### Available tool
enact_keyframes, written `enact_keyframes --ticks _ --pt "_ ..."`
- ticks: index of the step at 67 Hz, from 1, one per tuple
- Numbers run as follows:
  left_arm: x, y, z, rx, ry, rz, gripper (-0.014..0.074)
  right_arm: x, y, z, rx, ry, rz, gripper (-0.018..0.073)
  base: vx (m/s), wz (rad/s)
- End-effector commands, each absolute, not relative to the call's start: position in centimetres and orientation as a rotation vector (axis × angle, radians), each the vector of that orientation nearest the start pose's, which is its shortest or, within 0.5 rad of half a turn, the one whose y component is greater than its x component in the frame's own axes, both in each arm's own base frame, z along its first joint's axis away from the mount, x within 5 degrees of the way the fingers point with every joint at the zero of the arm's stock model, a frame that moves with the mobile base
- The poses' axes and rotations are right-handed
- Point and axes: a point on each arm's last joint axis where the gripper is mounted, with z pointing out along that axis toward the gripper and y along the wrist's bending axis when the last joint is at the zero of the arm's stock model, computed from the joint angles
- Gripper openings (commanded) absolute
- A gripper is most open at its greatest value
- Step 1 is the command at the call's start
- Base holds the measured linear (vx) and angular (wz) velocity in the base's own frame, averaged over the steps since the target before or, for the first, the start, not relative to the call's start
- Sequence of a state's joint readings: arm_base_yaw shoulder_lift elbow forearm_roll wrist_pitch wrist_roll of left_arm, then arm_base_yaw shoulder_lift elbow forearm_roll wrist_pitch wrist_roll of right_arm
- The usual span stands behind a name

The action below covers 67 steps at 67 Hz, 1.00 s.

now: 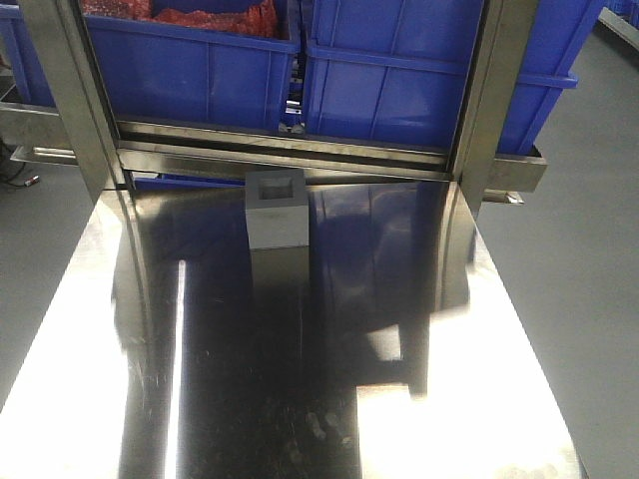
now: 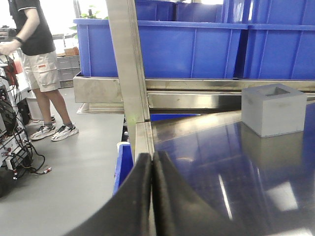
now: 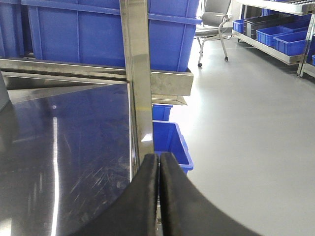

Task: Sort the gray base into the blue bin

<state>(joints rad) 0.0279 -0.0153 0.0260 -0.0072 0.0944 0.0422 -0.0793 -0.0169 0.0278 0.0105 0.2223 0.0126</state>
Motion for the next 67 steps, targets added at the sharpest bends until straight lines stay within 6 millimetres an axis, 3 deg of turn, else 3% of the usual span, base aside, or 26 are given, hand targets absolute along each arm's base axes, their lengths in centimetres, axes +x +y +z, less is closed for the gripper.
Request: enact_keyframes --ticks 1,67 --pt "5.43 0.14 21.14 0.001 1.479 0.042 -0.0006 5.62 -0.45 19.07 0.070 1.645 -0.057 -0.0005 0.00 0.00" --pt "5.40 0.14 21.40 0.002 1.450 0.043 -0.0006 5.62 -0.45 19.08 0.070 1.644 -0.057 -0.0005 0.00 0.00"
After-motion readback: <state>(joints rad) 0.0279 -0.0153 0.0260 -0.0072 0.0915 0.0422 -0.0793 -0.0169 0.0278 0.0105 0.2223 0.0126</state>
